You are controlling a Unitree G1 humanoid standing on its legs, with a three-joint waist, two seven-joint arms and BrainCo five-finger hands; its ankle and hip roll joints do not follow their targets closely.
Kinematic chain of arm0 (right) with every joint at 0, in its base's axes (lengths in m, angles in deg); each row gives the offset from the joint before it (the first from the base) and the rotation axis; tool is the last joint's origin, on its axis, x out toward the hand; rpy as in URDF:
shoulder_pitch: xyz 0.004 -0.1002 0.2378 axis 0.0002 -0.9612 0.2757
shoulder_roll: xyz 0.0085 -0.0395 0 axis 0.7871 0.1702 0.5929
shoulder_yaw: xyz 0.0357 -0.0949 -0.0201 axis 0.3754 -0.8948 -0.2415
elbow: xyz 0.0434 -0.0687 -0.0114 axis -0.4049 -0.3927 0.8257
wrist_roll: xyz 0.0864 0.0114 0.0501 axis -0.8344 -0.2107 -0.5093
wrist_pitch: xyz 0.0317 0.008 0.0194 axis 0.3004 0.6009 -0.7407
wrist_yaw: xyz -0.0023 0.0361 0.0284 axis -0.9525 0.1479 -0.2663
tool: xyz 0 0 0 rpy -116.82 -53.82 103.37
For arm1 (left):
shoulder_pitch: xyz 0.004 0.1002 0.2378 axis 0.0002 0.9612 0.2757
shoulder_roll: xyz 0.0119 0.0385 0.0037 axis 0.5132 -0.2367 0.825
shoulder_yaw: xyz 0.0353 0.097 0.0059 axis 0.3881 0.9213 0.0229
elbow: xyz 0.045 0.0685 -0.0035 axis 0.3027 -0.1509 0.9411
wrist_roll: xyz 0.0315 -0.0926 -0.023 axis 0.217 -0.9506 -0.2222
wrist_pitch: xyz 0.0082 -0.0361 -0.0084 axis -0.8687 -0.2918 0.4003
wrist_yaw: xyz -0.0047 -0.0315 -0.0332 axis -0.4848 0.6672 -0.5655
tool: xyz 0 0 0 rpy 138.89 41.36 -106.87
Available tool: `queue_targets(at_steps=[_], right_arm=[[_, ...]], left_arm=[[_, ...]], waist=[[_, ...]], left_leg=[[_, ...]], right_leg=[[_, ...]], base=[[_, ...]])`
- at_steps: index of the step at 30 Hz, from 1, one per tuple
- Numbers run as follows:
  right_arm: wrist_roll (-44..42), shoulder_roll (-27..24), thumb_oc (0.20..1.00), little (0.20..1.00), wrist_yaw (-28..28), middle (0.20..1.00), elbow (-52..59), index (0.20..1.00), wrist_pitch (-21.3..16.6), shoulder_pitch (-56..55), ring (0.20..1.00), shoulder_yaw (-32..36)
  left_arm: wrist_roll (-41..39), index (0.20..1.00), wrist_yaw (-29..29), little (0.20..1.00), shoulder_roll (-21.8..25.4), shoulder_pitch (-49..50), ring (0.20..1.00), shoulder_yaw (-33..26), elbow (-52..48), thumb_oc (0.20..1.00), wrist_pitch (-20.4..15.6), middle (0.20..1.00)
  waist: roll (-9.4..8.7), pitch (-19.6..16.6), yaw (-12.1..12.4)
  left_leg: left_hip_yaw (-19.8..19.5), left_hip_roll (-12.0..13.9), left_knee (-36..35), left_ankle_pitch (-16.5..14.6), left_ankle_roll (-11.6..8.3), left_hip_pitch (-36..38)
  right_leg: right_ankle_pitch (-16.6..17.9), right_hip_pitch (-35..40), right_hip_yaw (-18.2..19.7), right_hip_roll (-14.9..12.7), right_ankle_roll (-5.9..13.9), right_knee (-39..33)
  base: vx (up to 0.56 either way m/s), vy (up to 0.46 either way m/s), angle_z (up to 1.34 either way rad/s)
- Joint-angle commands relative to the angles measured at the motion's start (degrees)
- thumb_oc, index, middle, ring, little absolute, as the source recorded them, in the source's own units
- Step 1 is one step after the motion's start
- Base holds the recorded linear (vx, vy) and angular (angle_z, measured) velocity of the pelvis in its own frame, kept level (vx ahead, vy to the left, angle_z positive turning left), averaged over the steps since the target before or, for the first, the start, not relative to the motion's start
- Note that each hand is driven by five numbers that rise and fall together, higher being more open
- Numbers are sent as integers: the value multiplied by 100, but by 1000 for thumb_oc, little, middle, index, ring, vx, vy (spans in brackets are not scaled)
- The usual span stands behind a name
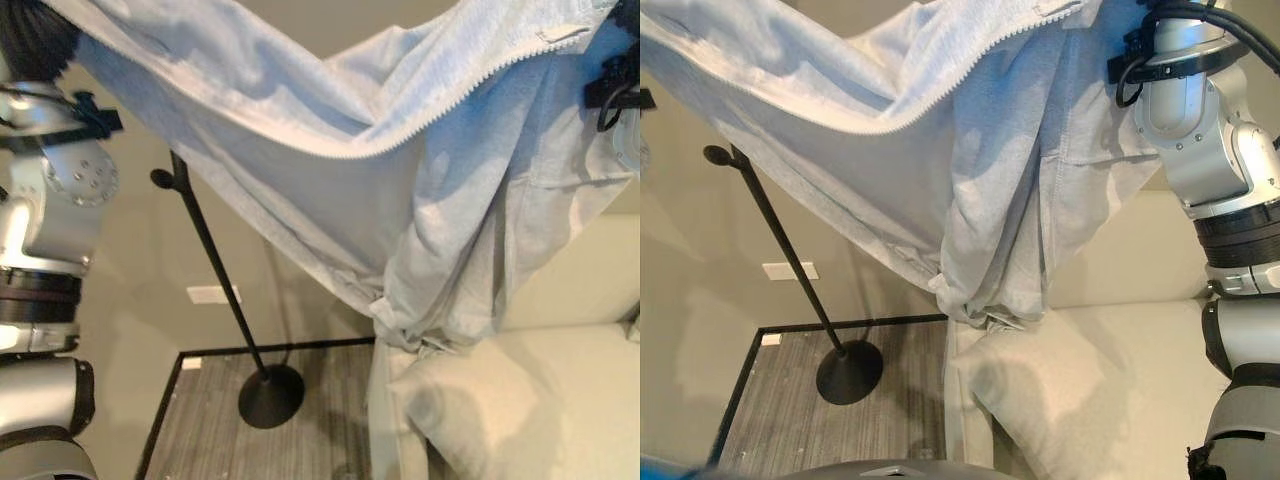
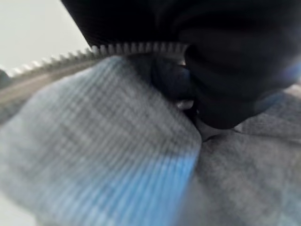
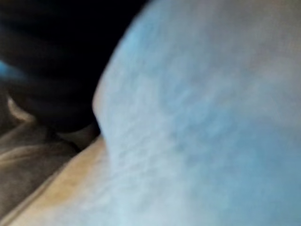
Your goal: Hang the clothes on the sofa on the clothes rack.
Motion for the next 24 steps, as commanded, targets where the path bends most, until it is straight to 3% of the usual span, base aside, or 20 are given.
queue_targets(at_steps=[1,5,6,10,15,24], right_arm=[[-292,-351,200,200,-169,200,-1056,200,136,1156,200,-853],[-529,-229,200,200,-139,200,-1856,200,110,1979,200,-1668],[-545,-93,200,200,-117,200,-2352,200,147,2457,200,-2177],[-818,311,200,200,-77,200,-3381,200,148,3099,200,-2711],[-820,722,200,200,-33,200,-4286,200,251,3450,200,-3146],[-721,1217,200,200,38,200,-4812,200,316,3353,200,-3303]], left_arm=[[-43,200,-8,200,699,-1194,200,1055,1070,200,183,200],[-86,200,-94,200,1102,-2211,200,2205,1822,200,238,200],[-57,200,-199,200,1222,-2751,200,2926,2262,200,295,200],[-65,200,-351,200,1013,-3705,200,4126,3062,200,335,200],[-75,200,-523,200,578,-4016,200,4720,3776,200,303,200],[88,200,-604,200,168,-4081,200,5052,4325,200,314,200]], waist=[[19,-679,84],[22,-662,129],[10,-677,180],[-114,-629,276],[-284,-582,418],[-489,-545,641]], left_leg=[[-171,-278,20,-248,73,-53],[-139,-284,20,-289,87,-31],[-106,-300,20,-280,88,-43],[-88,-330,20,-253,102,-91],[-59,-395,20,-246,139,-145],[16,-490,20,-245,216,-280]], right_leg=[[-506,67,464,-3,272,97],[-542,91,363,-33,293,97],[-528,92,271,-65,309,97],[-512,82,119,-121,348,97],[-496,77,-61,-217,399,97],[-420,-31,-154,-357,489,97]], base=[[12,64,6],[36,65,13],[13,59,14],[19,81,15],[27,90,19],[28,93,11]])
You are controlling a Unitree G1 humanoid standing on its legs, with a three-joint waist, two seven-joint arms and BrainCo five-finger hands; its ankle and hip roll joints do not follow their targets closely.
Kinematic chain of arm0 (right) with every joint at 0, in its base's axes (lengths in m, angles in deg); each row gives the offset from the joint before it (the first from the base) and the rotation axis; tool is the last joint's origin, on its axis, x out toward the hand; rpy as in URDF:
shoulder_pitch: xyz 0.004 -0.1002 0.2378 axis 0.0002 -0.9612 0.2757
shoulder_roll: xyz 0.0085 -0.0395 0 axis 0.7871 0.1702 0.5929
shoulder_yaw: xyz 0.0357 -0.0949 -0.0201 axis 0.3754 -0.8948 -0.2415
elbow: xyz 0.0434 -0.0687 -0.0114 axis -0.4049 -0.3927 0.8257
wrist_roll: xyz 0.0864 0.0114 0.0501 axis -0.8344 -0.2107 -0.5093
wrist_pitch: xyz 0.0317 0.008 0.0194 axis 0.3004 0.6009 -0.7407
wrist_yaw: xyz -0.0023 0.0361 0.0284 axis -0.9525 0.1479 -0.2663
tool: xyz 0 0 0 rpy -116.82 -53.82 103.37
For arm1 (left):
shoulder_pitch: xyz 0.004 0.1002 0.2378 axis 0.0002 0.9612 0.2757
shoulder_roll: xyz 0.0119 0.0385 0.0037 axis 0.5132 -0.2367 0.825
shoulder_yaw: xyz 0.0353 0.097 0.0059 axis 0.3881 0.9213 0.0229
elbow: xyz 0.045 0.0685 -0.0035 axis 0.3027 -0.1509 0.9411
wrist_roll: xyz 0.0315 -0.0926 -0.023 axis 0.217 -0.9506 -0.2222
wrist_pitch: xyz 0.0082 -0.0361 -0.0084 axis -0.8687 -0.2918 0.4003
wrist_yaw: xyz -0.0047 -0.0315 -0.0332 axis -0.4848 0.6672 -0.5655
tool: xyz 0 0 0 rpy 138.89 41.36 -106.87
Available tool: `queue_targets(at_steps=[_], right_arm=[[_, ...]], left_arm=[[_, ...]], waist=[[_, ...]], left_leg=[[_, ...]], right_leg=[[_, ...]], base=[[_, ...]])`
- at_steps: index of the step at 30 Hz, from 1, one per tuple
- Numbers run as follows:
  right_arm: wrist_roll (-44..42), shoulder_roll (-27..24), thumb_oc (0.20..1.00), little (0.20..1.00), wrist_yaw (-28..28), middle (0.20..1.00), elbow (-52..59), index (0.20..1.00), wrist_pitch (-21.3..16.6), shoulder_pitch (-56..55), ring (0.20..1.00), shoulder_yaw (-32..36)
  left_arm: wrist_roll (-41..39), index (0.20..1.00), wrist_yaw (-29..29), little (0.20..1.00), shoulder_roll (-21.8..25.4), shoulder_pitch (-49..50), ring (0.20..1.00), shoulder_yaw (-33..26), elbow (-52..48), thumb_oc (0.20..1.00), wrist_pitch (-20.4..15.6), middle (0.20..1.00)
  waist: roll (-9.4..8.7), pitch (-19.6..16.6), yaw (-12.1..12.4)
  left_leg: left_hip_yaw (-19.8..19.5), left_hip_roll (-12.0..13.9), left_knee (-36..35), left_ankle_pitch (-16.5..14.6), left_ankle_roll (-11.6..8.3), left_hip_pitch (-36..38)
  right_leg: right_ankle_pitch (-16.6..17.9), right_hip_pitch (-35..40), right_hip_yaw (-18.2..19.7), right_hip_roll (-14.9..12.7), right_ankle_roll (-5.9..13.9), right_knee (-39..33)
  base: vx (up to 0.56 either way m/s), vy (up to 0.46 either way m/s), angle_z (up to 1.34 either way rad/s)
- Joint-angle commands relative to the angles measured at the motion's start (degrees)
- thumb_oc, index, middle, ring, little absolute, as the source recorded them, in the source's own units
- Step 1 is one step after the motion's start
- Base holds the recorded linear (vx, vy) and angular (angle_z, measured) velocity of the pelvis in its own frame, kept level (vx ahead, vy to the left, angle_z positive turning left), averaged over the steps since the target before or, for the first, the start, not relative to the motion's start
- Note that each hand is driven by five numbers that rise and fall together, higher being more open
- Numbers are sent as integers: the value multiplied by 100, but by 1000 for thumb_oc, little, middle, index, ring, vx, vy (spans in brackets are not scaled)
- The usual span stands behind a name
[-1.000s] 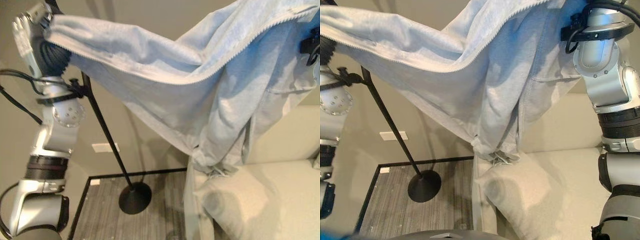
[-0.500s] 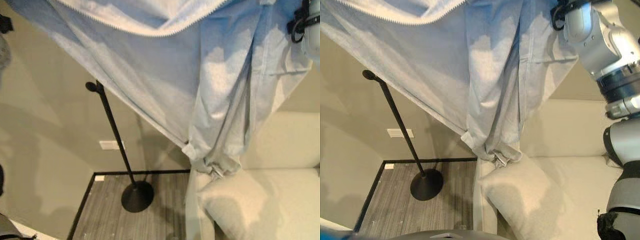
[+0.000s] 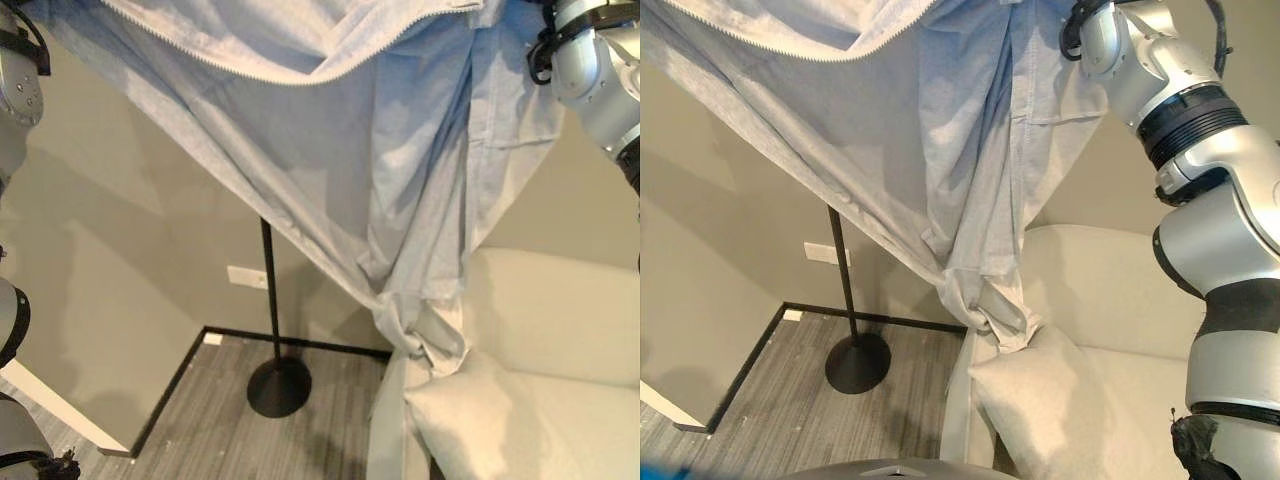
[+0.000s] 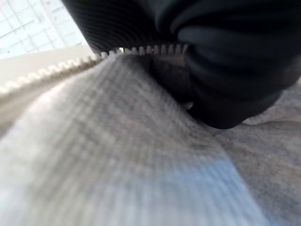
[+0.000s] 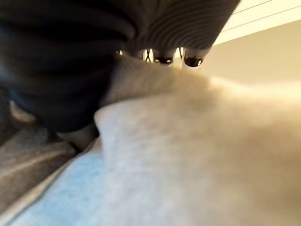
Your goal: Hang the clothes on the sofa on the clothes rack.
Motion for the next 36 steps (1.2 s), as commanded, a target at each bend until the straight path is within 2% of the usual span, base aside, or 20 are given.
queue_targets(at_steps=[1,6,13,18,21,25,30,32,34,36], right_arm=[[-209,-76,200,200,-38,200,-787,200,195,556,200,-35],[-128,182,200,200,98,200,-1194,200,261,146,200,107],[-17,-17,200,200,11,200,-1829,200,442,-440,200,408],[-119,-257,200,200,6,200,-2001,200,488,-872,200,744],[-331,-423,200,200,37,200,-1698,200,498,-1095,200,986],[-158,-518,200,200,96,200,-1420,200,551,-1095,200,911],[-84,-797,200,200,16,200,-1014,200,526,-966,200,1011],[-34,-899,200,200,-68,200,-1014,200,468,-907,200,972],[-78,-947,200,200,-121,200,-1021,200,411,-808,200,927],[-80,-942,200,200,-111,200,-1045,200,383,-751,200,878]], left_arm=[[129,200,55,200,-165,-539,200,331,851,200,95,200],[322,200,-49,200,-264,-159,200,232,984,200,28,200],[440,200,-68,200,-371,393,200,-180,1008,200,82,200],[449,200,-185,200,-488,863,200,-438,1078,200,33,200],[279,200,-105,200,-323,1202,200,-889,847,200,81,200],[294,200,-85,200,-131,1517,200,-1206,524,200,119,200],[240,200,7,200,-6,1715,200,-1671,-234,200,175,200],[277,200,61,200,-60,1741,200,-1758,-338,200,199,200],[360,200,10,200,-135,1635,200,-1635,-401,200,185,200],[339,200,5,200,-195,1527,200,-1536,-276,200,184,200]], waist=[[40,-109,309],[-64,-77,451],[-165,20,630],[-103,26,657],[-22,80,582],[58,138,461],[216,559,125],[218,764,36],[131,860,-97],[111,932,-73]], left_leg=[[557,-323,-539,-160,294,456],[538,-369,-539,-140,331,373],[415,-467,-539,-104,344,248],[342,-514,-539,-77,330,239],[292,-494,-539,-81,314,237],[333,-428,-539,-142,284,355],[448,-34,-539,-153,192,503],[538,189,-539,-83,133,584],[704,477,-539,-20,97,686],[739,561,-539,71,86,640]], right_leg=[[-353,117,497,-265,556,78],[-324,20,504,-279,572,78],[-322,-111,472,-299,567,78],[-332,-115,437,-317,565,78],[-370,-117,473,-303,533,78],[-414,2,507,-241,470,78],[-624,-51,590,54,306,565],[-775,-36,577,207,265,786],[-870,-134,614,313,264,1096],[-909,-151,586,305,273,1171]], base=[[-2,41,2],[-1,51,4],[2,23,12],[10,9,3],[-9,-44,1],[0,-130,0],[-40,-135,-5],[-10,-217,-9],[18,-174,-18],[-20,-22,-31]])
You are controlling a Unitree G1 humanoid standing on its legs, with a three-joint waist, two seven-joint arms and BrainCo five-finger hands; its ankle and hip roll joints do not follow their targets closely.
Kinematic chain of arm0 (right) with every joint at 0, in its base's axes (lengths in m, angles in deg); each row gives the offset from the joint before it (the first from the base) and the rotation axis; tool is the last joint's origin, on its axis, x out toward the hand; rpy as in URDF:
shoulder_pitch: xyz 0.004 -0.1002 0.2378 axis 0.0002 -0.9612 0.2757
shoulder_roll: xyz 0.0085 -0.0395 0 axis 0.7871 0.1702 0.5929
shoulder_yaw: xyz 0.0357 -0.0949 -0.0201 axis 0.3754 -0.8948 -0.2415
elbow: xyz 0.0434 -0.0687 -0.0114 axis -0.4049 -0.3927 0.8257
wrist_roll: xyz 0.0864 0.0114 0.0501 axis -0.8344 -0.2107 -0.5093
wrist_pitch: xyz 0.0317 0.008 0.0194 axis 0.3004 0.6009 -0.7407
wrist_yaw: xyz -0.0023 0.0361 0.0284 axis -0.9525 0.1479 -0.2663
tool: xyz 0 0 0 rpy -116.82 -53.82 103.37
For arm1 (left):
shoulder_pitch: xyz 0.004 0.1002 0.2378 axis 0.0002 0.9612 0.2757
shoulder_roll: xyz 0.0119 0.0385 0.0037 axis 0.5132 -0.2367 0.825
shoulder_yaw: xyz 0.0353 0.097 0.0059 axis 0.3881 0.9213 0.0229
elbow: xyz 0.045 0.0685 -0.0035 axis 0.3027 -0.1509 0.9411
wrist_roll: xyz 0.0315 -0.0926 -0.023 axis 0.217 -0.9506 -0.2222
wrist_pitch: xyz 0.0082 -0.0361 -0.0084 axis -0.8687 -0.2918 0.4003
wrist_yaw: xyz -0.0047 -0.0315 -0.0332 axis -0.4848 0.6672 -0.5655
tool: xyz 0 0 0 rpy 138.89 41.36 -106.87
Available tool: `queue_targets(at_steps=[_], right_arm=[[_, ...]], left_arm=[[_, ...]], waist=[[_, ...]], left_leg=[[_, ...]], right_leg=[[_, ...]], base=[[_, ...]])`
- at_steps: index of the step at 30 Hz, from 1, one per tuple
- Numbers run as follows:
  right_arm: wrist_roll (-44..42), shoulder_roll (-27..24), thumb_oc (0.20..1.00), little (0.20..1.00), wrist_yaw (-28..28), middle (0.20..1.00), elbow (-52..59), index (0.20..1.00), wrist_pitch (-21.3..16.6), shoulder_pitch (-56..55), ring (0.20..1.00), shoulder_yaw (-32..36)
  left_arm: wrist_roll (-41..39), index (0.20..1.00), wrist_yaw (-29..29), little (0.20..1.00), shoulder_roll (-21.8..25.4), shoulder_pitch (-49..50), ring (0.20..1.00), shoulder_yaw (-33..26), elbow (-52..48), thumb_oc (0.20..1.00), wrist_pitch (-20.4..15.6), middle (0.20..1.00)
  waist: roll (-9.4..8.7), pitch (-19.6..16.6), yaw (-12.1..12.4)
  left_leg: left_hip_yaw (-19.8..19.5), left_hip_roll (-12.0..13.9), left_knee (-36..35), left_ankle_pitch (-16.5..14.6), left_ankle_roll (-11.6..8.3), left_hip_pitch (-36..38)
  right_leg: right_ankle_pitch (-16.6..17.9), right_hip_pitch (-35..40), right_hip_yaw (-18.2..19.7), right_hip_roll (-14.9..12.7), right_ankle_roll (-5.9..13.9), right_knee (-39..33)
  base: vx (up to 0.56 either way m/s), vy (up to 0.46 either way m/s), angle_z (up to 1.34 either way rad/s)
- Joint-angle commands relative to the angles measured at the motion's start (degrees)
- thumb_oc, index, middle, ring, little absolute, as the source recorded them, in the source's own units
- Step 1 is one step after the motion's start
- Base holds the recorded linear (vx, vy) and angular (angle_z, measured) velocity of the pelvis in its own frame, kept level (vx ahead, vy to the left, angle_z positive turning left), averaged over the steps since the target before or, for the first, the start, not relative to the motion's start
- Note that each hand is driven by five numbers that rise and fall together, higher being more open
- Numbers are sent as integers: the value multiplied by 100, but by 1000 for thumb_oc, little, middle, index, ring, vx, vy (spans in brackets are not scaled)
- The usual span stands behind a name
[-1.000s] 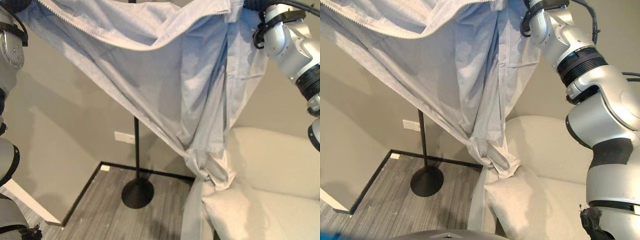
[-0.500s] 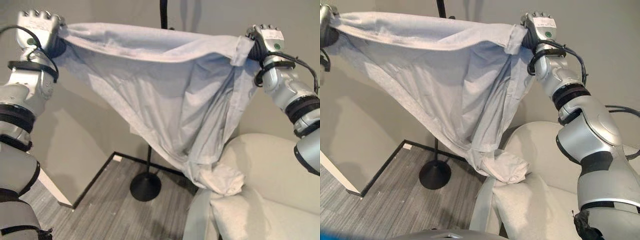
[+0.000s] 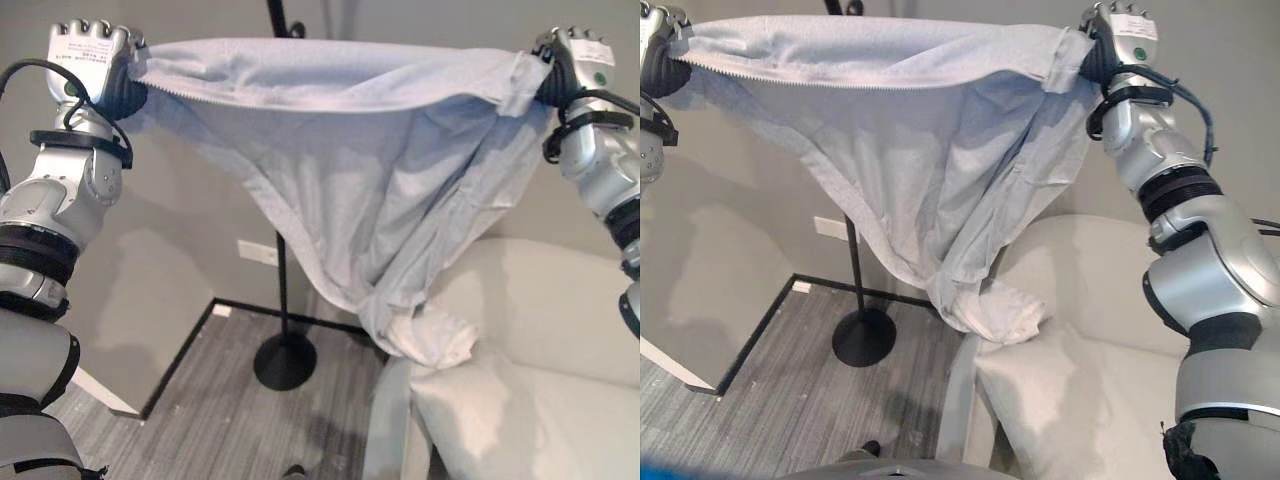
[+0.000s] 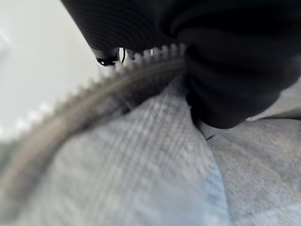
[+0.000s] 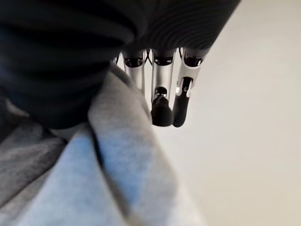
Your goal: Hang the clothes on the sofa on the clothes rack.
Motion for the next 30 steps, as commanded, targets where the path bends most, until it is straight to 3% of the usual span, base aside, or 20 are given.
queue_targets(at_steps=[1,4,5,7,11,12,13,16,18,23,28,30], right_arm=[[-95,-546,200,200,-334,200,-585,200,149,907,200,-130],[-36,-476,200,200,-325,200,-755,200,154,1017,200,-235],[-71,-421,200,200,-360,200,-853,200,141,1224,200,-350],[-41,-462,200,200,-396,200,-880,200,130,1310,200,-453],[68,-560,200,200,-326,200,-778,200,252,1104,200,-399],[103,-651,200,200,-282,200,-628,200,284,980,200,-335],[107,-654,200,200,-281,200,-614,200,292,960,200,-319],[131,-854,200,200,-318,200,-496,200,329,839,200,-236],[166,-866,200,200,-292,200,-488,200,347,805,200,-251],[222,-903,200,200,-174,200,-711,200,393,847,200,-356],[137,-616,200,200,51,200,-1469,200,447,786,200,-413],[126,-584,200,200,96,200,-1541,200,457,819,200,-454]], left_arm=[[-79,200,138,200,109,-751,200,174,974,200,198,200],[-138,200,160,200,70,-650,200,121,1165,200,172,200],[-226,200,189,200,58,-762,200,101,1193,200,144,200],[-194,200,211,200,87,-959,200,247,1310,200,134,200],[-174,200,158,200,220,-947,200,268,1441,200,134,200],[-78,200,146,200,297,-892,200,330,1453,200,115,200],[-77,200,148,200,296,-891,200,338,1452,200,114,200],[-36,200,235,200,647,-1278,200,614,1387,200,168,200],[-55,200,256,200,774,-1434,200,710,1487,200,179,200],[-102,200,184,200,859,-1693,200,932,1691,200,160,200],[-182,200,-143,200,346,-1467,200,960,2389,200,144,200],[-194,200,-176,200,273,-1522,200,1031,2598,200,143,200]], waist=[[177,31,24],[182,-30,53],[182,28,193],[168,1,293],[198,-308,419],[212,-511,415],[199,-513,422],[259,-812,467],[265,-888,508],[245,-951,571],[216,-888,707],[210,-887,711]], left_leg=[[695,327,-1148,380,208,552],[682,98,-1148,311,231,122],[728,-167,-1148,213,194,-559],[798,-310,-1148,167,191,-948],[818,-427,-1148,292,269,-623],[895,-459,-1148,471,296,-397],[905,-468,-1148,468,302,-389],[1072,-657,-1148,530,405,-13],[1125,-719,-1148,497,462,102],[1222,-817,-1148,388,524,235],[1211,-945,-1148,359,568,291],[1201,-950,-1148,361,571,279]], right_leg=[[-925,-135,560,70,313,914],[-923,-153,641,49,343,836],[-1004,-55,757,-10,320,773],[-1142,137,892,-66,291,735],[-1243,450,1063,-160,352,643],[-1173,586,1052,-348,434,561],[-1166,601,1058,-361,440,541],[-834,700,925,-816,664,481],[-700,740,904,-953,737,463],[-411,767,858,-1151,826,386],[97,772,796,-1330,868,389],[148,759,799,-1338,864,371]], base=[[-16,-5,-35],[54,94,-7],[41,100,6],[189,192,12],[274,245,-14],[337,347,-24],[296,360,-22],[243,390,-34],[146,268,-11],[78,157,-14],[88,117,-8],[49,64,-6]])
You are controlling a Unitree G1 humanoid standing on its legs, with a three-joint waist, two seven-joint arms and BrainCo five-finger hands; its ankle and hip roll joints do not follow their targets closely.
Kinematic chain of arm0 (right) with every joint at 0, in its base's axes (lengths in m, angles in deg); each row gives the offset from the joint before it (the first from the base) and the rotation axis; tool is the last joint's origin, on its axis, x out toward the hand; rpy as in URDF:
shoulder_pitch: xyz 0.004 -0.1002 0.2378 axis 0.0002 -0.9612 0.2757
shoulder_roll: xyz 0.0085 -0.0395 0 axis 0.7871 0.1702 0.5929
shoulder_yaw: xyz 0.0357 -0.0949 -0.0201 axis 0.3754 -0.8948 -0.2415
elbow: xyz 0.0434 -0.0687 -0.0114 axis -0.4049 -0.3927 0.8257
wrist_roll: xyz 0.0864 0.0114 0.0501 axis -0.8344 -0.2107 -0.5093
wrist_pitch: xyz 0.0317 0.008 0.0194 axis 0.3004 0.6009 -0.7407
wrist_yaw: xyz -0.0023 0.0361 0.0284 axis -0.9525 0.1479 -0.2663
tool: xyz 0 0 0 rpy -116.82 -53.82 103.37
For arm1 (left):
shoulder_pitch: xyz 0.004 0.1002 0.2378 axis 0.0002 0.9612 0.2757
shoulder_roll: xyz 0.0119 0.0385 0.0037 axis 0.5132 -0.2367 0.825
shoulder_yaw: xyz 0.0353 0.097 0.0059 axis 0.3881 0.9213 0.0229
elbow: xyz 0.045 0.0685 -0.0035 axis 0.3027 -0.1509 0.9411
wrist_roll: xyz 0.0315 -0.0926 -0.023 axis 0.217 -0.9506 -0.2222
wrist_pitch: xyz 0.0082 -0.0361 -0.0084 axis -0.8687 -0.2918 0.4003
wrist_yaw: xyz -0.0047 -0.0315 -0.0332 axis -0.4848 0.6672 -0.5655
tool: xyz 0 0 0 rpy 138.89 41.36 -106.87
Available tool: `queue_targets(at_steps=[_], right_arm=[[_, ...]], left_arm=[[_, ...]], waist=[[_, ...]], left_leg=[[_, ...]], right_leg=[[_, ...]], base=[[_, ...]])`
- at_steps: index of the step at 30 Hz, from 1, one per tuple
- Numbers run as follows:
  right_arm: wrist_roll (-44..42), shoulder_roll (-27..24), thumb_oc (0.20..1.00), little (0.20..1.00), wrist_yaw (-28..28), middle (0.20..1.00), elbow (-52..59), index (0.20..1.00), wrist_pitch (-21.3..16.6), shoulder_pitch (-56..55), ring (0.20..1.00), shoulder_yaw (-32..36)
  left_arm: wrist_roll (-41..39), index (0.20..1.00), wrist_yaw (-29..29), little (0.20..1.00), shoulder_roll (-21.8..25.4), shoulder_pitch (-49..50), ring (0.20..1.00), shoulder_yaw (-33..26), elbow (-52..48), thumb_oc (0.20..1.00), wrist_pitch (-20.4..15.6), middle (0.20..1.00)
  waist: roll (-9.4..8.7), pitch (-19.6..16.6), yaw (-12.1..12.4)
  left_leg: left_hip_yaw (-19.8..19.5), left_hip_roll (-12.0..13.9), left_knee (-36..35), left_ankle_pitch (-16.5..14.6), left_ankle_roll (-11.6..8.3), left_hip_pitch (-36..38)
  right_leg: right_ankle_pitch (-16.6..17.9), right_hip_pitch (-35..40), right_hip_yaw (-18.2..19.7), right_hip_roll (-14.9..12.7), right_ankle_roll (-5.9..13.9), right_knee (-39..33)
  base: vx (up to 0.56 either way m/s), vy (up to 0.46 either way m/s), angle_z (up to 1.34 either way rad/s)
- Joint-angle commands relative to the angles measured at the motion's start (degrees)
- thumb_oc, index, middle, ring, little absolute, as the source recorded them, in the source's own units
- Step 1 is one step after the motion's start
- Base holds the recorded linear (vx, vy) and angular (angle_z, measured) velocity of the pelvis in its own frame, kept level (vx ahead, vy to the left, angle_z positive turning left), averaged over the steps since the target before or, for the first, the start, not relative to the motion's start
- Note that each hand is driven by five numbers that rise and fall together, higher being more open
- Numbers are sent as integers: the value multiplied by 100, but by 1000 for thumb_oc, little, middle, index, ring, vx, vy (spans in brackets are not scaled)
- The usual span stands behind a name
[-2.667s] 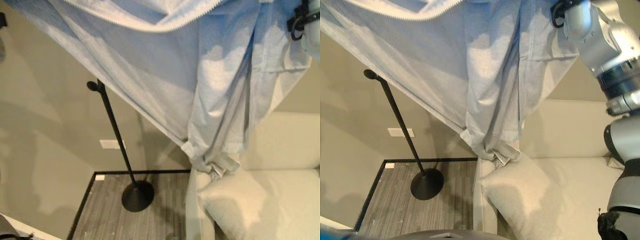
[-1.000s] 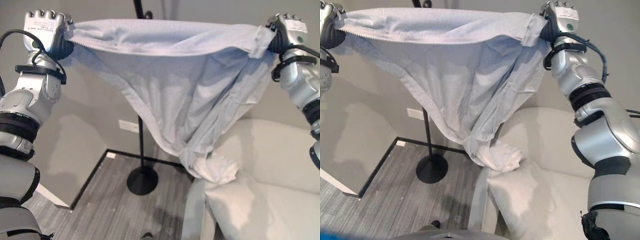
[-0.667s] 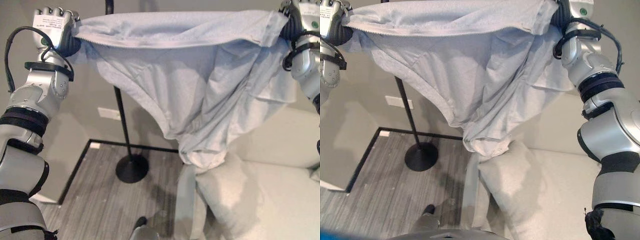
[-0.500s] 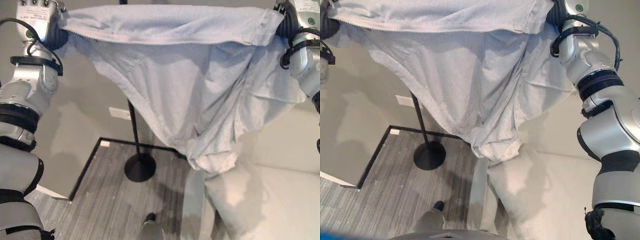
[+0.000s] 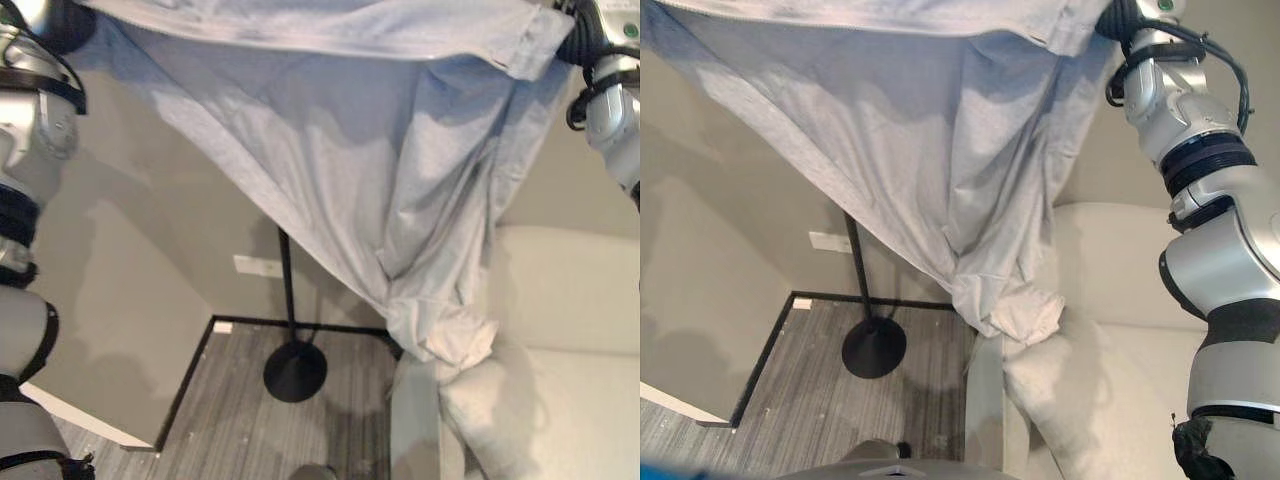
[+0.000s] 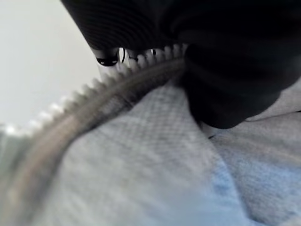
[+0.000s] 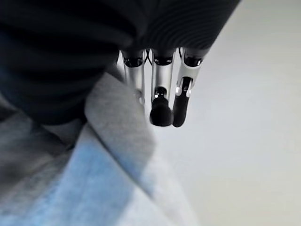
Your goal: Hang the clothes on the sofa on the clothes rack.
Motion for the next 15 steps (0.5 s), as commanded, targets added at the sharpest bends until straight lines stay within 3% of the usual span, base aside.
queue_targets(at_steps=[1,7,12,15], right_arm=[[-122,-480,200,200,78,200,-560,200,301,279,200,-53],[103,-219,200,200,269,200,-884,200,380,633,200,-365],[122,-39,200,200,253,200,-975,200,406,544,200,-242],[24,133,200,200,248,200,-968,200,393,355,200,-60]], left_arm=[[-146,200,-184,200,268,-450,200,390,1073,200,256,200],[70,200,-575,200,48,-1129,200,1034,1830,200,518,200],[109,200,-683,200,-186,-1102,200,935,2019,200,555,200],[37,200,-672,200,-277,-977,200,778,1989,200,528,200]], waist=[[48,-339,104],[-69,-291,199],[-111,-120,303],[-82,-52,324]], left_leg=[[-84,-273,-1972,699,-376,740],[-158,-293,-1972,698,-370,498],[-288,-259,-1972,744,-360,128],[-328,-242,-1972,763,-344,-27]], right_leg=[[619,462,296,-352,465,-337],[1155,332,286,-424,507,-623],[1508,76,303,-487,528,-764],[1536,-39,336,-463,517,-822]], base=[[107,121,-2],[112,92,-8],[29,49,6],[-34,54,7]])
